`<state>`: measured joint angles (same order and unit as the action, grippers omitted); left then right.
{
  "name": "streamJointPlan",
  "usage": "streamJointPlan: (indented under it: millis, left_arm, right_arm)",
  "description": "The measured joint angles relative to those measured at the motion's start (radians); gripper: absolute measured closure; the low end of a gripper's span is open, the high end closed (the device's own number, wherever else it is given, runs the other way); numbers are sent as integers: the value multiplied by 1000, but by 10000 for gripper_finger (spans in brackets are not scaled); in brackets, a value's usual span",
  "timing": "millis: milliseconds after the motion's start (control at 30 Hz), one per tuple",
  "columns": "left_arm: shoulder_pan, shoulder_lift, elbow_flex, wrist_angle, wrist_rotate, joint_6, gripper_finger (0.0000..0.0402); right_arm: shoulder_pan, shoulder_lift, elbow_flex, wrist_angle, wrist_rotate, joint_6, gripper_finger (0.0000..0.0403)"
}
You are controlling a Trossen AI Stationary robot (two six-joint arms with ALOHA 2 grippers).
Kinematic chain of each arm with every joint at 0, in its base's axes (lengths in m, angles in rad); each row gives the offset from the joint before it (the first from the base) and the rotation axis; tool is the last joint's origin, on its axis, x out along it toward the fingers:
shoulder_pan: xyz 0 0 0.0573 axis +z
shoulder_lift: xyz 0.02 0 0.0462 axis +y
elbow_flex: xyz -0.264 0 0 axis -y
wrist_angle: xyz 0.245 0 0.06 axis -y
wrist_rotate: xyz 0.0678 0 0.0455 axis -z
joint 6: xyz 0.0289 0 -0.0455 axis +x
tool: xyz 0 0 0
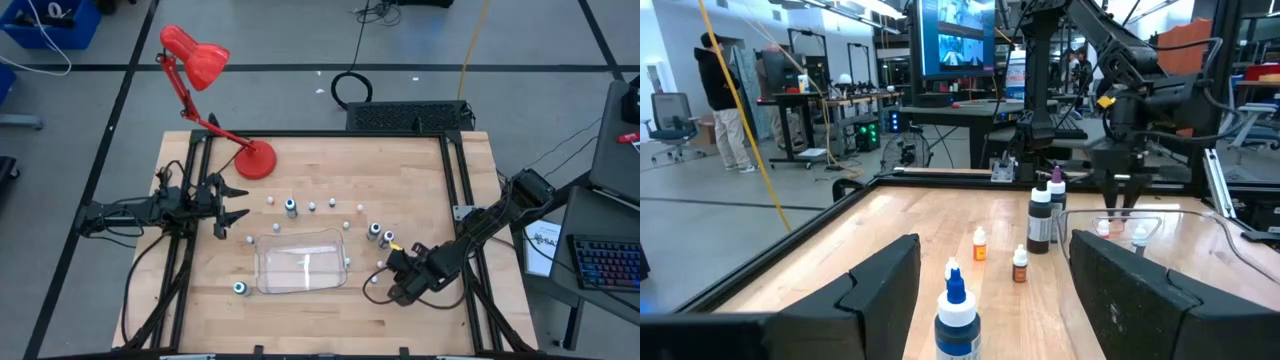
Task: Pick & Place food coloring
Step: Put the bottom small orange food coloring into the bin
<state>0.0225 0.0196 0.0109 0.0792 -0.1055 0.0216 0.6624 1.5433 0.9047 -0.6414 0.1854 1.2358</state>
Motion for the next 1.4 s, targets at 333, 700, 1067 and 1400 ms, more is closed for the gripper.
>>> streamJointPlan:
  millis: [333, 700, 1067, 1400]
  left_arm:
    - [0, 0, 0, 0, 0, 0, 144]
    - [0, 0, 0, 0, 0, 0, 144]
    - [0, 0, 0, 0, 0, 0, 144]
    - [0, 0, 0, 0, 0, 0, 144]
  right_arm:
    - [-32, 0, 250, -34, 148, -337, 351]
    - [-307, 24, 643, -23, 70, -941, 351]
    - [-426, 401, 1125, -310, -15, -1229, 351]
    - [-448, 676, 1252, -358, -140, -1314, 351]
